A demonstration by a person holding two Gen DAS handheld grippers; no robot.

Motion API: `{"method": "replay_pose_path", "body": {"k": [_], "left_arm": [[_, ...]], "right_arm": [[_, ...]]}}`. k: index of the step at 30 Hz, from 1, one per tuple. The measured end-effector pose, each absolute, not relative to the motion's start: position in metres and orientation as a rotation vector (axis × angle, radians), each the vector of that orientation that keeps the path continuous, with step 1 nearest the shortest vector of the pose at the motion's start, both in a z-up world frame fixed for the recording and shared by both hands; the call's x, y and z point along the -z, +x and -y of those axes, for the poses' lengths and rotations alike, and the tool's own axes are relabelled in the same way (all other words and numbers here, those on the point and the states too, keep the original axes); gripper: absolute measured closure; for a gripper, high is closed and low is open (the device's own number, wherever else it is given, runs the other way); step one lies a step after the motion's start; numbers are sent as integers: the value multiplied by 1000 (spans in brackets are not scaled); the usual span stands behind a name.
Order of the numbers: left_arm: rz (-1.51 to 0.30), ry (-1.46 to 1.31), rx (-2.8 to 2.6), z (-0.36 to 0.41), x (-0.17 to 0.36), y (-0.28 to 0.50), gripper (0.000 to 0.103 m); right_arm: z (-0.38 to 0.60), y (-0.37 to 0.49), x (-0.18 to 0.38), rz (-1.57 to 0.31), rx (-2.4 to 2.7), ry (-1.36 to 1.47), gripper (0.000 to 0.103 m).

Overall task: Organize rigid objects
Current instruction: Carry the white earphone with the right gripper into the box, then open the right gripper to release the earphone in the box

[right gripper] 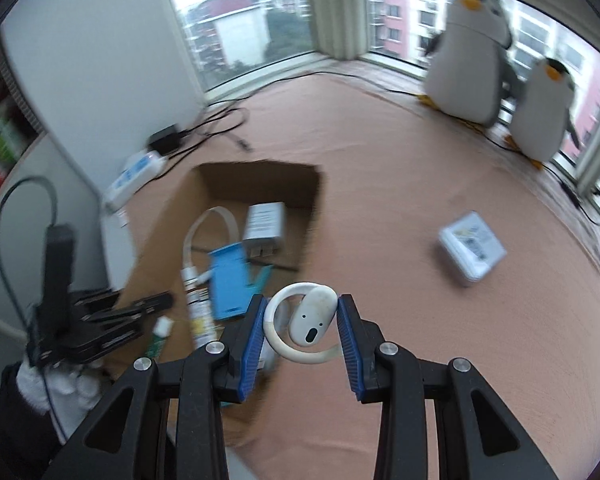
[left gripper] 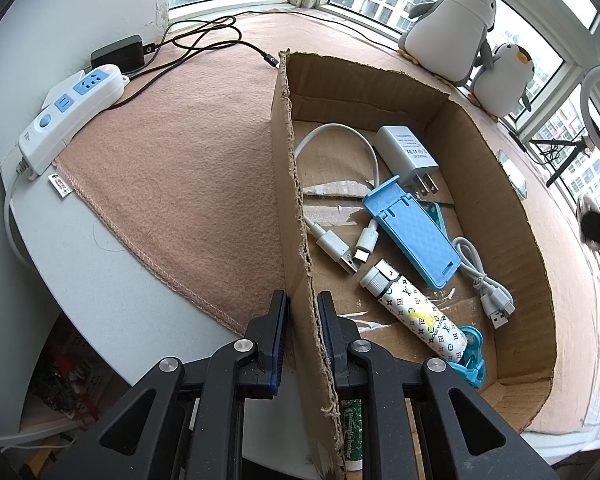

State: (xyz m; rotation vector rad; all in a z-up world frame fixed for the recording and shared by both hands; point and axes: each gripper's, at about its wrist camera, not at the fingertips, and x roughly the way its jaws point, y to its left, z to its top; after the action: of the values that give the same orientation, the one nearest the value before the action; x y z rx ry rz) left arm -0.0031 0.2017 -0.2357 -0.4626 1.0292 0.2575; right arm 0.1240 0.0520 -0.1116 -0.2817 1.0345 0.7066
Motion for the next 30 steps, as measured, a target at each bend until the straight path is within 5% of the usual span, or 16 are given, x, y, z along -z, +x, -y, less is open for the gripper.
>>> {"method": "replay_pose_path", "body": {"k": [27,30], "left_arm": [[-1028,-465,-257,-201,235,-4,87],[-1028,-465,-257,-201,235,-4,87]], "right_arm": [[-100,93,155,-1115,-783,-437,70],[-100,94,156,-1115,-782,-429,56]]}}
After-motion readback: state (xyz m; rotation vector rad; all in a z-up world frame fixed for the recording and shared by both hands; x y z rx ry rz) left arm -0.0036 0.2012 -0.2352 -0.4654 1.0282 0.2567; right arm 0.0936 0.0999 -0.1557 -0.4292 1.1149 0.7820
